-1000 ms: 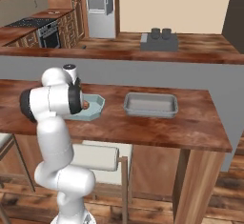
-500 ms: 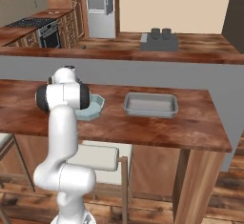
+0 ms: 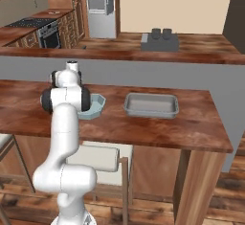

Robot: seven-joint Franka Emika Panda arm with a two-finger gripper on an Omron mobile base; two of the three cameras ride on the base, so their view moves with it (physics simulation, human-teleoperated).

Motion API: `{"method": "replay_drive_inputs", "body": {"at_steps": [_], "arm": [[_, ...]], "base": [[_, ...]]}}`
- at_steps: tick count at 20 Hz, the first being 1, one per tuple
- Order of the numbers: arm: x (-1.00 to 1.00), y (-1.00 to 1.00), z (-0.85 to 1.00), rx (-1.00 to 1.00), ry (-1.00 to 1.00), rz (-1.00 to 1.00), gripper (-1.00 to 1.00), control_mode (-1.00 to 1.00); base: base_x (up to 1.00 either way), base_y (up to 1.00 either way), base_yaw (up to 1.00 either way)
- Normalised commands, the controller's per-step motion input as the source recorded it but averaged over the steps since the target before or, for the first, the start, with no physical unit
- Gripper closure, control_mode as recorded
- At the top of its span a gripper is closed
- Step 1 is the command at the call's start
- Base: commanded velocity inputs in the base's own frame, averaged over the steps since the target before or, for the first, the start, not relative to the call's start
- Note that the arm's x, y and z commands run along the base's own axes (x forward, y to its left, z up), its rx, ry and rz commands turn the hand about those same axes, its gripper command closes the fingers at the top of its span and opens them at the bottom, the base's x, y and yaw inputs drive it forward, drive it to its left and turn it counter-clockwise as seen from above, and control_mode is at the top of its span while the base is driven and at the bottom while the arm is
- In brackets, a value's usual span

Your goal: Place the cold items (carrot and peach) from the fridge in one tupperware on the dining counter. Place the warm items (kebab skewer and hot dog) in the stove area in another tupperware.

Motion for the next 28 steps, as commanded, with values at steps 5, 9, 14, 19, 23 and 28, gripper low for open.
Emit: {"method": "replay_drive_inputs", "body": {"at_steps": [5,9,14,19,23,28], "arm": [[-0.28,-0.36,-0.05,0.08,-0.03,-0.06,-1.0,-1.0],[-0.55,-0.21,0.0,0.14,-0.19,-0.05,-1.0,-1.0],[-0.87,-0.01,0.07,0.19,-0.41,0.0,-1.0,-1.0],[-1.0,-0.15,0.4,0.15,-0.52,0.04,-1.0,-1.0],[-1.0,-0.39,0.88,0.07,-0.44,0.05,-1.0,-1.0],[-0.99,-0.5,1.0,0.02,-0.14,0.0,-1.0,-1.0]], "base": [[0.0,0.0,0.0],[0.0,0.0,0.0],[0.0,0.0,0.0],[0.0,0.0,0.0],[0.0,0.0,0.0],[0.0,0.0,0.0]]}}
